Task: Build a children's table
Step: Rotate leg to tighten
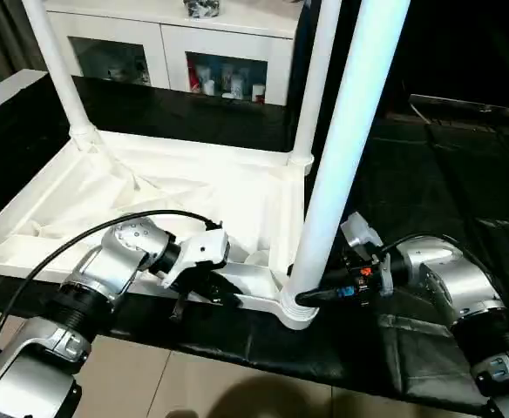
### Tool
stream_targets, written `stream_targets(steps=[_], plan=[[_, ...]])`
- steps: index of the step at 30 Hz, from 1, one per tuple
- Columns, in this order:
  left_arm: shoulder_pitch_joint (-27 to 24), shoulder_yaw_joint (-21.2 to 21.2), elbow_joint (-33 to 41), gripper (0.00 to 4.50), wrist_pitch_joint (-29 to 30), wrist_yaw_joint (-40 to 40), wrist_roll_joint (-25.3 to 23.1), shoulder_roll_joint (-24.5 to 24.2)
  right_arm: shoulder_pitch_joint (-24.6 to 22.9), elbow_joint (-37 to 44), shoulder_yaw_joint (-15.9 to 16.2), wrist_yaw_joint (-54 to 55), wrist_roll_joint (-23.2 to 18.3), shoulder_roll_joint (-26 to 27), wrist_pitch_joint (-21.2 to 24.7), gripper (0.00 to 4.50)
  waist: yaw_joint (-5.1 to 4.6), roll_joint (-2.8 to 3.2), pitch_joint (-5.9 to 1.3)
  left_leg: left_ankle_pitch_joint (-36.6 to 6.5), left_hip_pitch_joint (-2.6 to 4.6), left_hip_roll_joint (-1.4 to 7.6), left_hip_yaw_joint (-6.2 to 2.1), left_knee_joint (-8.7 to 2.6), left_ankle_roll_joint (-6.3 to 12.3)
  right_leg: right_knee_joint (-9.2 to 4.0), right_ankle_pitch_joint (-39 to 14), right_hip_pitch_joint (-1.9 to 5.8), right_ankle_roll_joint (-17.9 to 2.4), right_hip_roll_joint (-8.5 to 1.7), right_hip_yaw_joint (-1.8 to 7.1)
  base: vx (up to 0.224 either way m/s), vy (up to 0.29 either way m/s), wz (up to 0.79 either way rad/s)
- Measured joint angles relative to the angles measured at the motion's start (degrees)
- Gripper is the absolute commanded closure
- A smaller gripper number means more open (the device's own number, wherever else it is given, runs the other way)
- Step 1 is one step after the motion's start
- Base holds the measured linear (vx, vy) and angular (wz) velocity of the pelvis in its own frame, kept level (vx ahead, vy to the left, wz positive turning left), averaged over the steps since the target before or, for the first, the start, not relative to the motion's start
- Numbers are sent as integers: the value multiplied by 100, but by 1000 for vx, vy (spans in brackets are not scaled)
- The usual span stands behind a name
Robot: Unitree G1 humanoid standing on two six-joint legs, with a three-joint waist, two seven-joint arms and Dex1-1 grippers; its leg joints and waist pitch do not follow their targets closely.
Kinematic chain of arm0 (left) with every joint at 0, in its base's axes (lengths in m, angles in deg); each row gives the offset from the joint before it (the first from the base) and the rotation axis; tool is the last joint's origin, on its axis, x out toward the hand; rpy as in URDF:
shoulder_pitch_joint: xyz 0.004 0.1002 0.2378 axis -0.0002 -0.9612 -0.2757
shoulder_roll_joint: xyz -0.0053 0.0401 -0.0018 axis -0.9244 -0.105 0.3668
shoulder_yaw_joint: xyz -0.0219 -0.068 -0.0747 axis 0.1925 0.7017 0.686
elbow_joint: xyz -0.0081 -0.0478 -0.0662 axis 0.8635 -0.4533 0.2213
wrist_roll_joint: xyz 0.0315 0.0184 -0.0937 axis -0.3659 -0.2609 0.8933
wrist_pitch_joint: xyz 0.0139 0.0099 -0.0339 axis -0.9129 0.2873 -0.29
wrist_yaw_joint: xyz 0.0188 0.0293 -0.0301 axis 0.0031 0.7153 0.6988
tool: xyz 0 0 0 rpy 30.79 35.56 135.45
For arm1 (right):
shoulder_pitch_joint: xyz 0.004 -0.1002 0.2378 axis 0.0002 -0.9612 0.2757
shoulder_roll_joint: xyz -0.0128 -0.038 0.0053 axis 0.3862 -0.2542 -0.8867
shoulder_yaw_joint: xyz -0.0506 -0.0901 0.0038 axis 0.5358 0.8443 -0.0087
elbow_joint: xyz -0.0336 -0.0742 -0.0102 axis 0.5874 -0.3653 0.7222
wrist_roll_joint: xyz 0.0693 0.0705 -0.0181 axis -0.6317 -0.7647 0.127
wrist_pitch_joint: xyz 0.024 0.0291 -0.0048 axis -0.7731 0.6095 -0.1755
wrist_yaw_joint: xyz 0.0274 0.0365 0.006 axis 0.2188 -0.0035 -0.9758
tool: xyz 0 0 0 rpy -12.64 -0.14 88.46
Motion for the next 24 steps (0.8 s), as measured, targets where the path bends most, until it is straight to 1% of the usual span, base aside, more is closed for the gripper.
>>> stream_targets(steps=[5, 7, 10, 13, 15, 17, 18, 20, 22, 24], plan=[[-7, 2, 11, 450, 24, -17, 27, -10, -28, 74, 0, 2, 0, -5, 31, 247, 6, -1, -1, 0, 2, 0, 0, 0, 0, 1, -1, 1, 1, 0, 0, 0, 0, 0], [-6, 14, 14, 450, 130, -4, 30, 16, -76, 158, -25, 31, -3, -12, 123, 248, 14, 0, -1, 0, 2, 0, 0, 0, 0, 1, -1, 2, 2, 0, 1, 0, 0, 0], [-5, 65, -2, 450, 393, 102, 29, 125, -246, 336, -157, 269, -42, 61, 317, 248, 20, 4, -3, 0, 4, -1, 1, 0, 0, 2, -1, 5, 1, -1, 3, 0, 0, 0], [11, 232, -114, 450, 661, 526, -2, 219, -330, 360, -370, 970, -8, 244, 506, 248, -20, 0, -6, 1, 21, -2, 5, 2, -3, 10, -10, 8, 18, 0, 8, 0, 0, 0], [27, 331, -231, 450, 818, 898, -86, 314, -408, 322, -564, 1705, 84, 514, 515, 249, -142, -11, -13, 3, 46, -5, 6, 2, -6, 14, -13, 13, 23, 1, 8, 0, 0, 0], [66, 405, -307, 450, 980, 1214, -127, 440, -395, 232, -735, 2336, 159, 741, 507, 249, -241, -12, -15, 3, 53, -10, 1, 3, -7, 8, -14, 14, 24, 0, 7, 0, 0, 0], [92, 479, -370, 450, 1096, 1481, -174, 554, -361, 131, -864, 2818, 228, 942, 478, 249, -314, -17, -20, 3, 55, -11, -1, 1, -7, -4, -14, 16, 25, 0, 2, 0, 0, 0], [130, 565, -441, 450, 1271, 1830, -205, 720, -250, -28, -984, 3455, 327, 1193, 445, 251, -386, -19, -23, 3, 57, -15, -14, 5, -7, -25, -14, 16, 25, 0, -14, 0, 0, 0], [149, 588, -451, 450, 1385, 2042, -212, 805, -196, -100, -1030, 3818, 386, 1318, 443, 252, -433, -22, -27, 3, 56, -15, -20, 4, -6, -51, -14, 21, 25, 0, -25, 0, 0, 0], [203, 692, -532, 450, 1589, 2448, -286, 965, 17, -349, -1131, 4514, 517, 1645, 440, 252, -506, -20, -33, 2, 56, -17, -21, 7, -6, -71, -14, 24, 25, -1, -31, 0, 0, 0]])
